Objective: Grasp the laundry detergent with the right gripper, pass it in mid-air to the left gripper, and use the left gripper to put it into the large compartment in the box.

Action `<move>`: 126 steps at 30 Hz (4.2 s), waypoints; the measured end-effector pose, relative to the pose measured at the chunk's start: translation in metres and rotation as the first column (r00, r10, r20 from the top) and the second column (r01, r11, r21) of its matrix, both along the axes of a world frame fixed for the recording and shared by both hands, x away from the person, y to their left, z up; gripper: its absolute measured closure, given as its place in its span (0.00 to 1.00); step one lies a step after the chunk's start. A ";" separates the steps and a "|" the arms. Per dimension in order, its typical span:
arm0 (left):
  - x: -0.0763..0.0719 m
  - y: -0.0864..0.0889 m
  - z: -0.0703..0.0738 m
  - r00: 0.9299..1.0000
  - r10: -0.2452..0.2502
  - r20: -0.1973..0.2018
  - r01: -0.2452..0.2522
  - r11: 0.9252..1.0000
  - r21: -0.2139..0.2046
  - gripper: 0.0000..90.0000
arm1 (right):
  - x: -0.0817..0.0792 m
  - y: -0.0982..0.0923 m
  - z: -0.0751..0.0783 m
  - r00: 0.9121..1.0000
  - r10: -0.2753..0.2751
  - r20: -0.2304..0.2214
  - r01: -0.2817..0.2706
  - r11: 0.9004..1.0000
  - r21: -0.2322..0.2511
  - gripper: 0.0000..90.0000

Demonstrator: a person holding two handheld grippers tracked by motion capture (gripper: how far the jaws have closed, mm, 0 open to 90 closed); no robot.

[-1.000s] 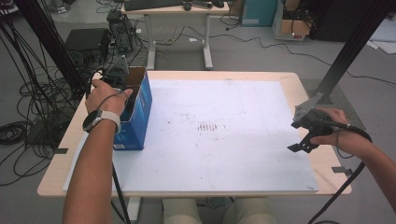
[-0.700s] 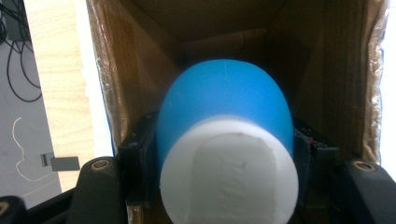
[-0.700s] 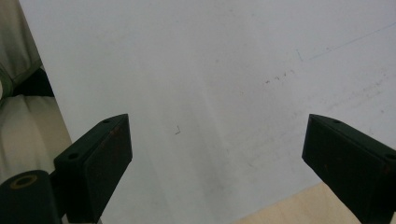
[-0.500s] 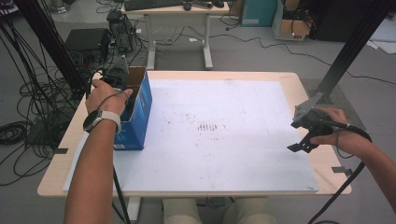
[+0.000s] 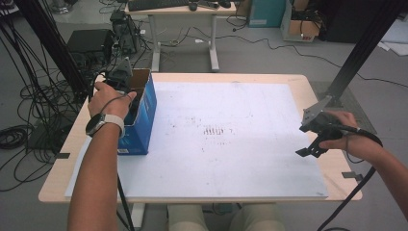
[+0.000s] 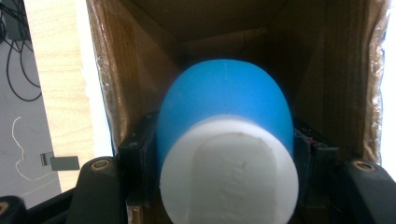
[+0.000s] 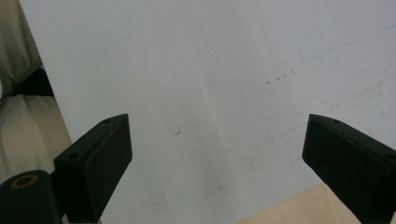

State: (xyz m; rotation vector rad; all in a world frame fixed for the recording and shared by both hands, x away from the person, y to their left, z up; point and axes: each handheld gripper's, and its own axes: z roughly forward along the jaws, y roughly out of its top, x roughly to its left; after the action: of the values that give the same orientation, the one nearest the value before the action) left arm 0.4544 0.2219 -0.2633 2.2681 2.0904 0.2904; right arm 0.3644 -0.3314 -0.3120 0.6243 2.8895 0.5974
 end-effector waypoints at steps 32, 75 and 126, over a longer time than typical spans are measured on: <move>-0.001 0.001 0.000 1.000 -0.002 0.006 0.002 1.000 -0.005 0.41 | 0.000 0.001 -0.002 1.000 0.005 -0.006 -0.005 1.000 -0.001 0.09; -0.002 0.001 -0.001 1.000 -0.006 0.020 0.006 1.000 -0.004 0.41 | 0.000 0.003 -0.002 1.000 0.002 -0.007 -0.002 1.000 0.002 0.09; -0.008 0.010 0.002 0.999 -0.019 0.045 0.023 0.996 -0.088 0.28 | -0.003 0.000 -0.003 1.000 0.022 -0.012 -0.022 1.000 0.017 0.09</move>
State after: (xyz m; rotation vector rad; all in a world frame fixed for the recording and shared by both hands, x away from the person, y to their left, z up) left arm 0.4467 0.2322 -0.2609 2.2119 2.0147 0.2386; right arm 0.3618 -0.3318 -0.3147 0.6014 2.9090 0.6241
